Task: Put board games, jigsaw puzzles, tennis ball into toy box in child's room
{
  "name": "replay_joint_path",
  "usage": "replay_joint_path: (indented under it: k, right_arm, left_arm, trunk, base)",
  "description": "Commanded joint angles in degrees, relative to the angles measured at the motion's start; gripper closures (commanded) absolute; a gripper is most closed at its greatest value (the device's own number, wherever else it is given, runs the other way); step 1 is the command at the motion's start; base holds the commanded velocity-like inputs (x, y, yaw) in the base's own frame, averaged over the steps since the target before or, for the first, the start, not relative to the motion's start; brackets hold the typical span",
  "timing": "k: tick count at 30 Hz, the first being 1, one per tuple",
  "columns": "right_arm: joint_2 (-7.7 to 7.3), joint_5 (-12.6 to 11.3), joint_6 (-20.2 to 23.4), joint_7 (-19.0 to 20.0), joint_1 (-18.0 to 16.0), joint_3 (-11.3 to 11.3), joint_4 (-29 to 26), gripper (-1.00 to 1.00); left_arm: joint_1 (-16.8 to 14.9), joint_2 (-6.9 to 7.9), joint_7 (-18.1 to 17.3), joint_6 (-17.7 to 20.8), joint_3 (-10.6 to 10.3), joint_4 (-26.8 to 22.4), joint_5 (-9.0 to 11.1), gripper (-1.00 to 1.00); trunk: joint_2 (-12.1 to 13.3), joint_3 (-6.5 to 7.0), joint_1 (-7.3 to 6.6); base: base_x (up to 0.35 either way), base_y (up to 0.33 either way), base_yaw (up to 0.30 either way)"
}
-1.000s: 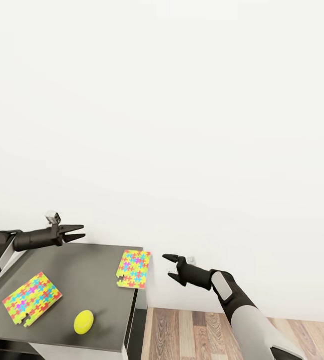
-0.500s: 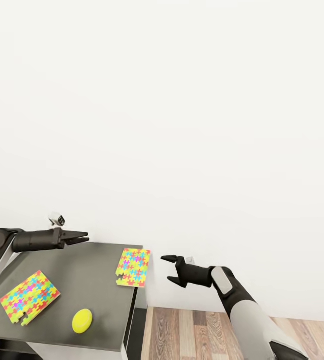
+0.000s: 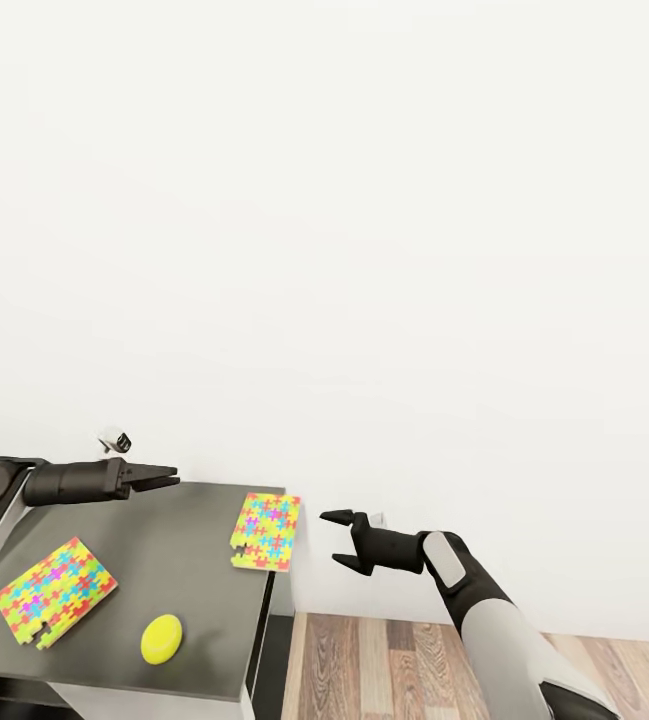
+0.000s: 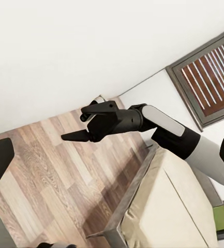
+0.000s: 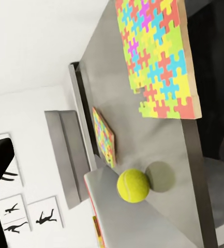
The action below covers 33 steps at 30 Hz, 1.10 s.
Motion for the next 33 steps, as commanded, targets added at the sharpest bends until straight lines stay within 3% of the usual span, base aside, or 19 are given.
replay_joint_path:
  k: [1,10,19,33]
  right_arm:
    - [0.10,0.5,0.3,0.3,0.0,-0.4,0.0,-1.00]
    - [-0.11,0.7,-1.3,1.0,0.1,-0.2,-0.1,-1.00]
    - [-0.32,1.1,-3.3,6.7,0.5,-0.1,-0.9,-1.00]
    - [-0.34,1.4,-4.0,7.3,0.5,-0.1,-2.0,-1.00]
  left_arm:
    - [0.0,0.03,-0.2,0.6,0.0,0.0,0.0,-1.00]
    - [0.0,0.03,-0.2,0.6,0.0,0.0,0.0,-1.00]
    - [0.0,-0.05,-0.2,0.5,0.1,0.1,0.1,-1.00]
    - [0.0,-0.01,-0.2,0.5,0.1,0.0,0.2,-1.00]
  trunk:
    - [-0.5,-0.26,0.23]
    - [-4.1,-1.87,2.21]
    - [-7.7,-3.49,4.18]
    - [-13.3,-6.00,7.26]
  base:
    - [0.000,0.000,0.000]
    - [0.000,0.000,0.000]
    - [0.000,0.000,0.000]
    - [0.000,0.000,0.000]
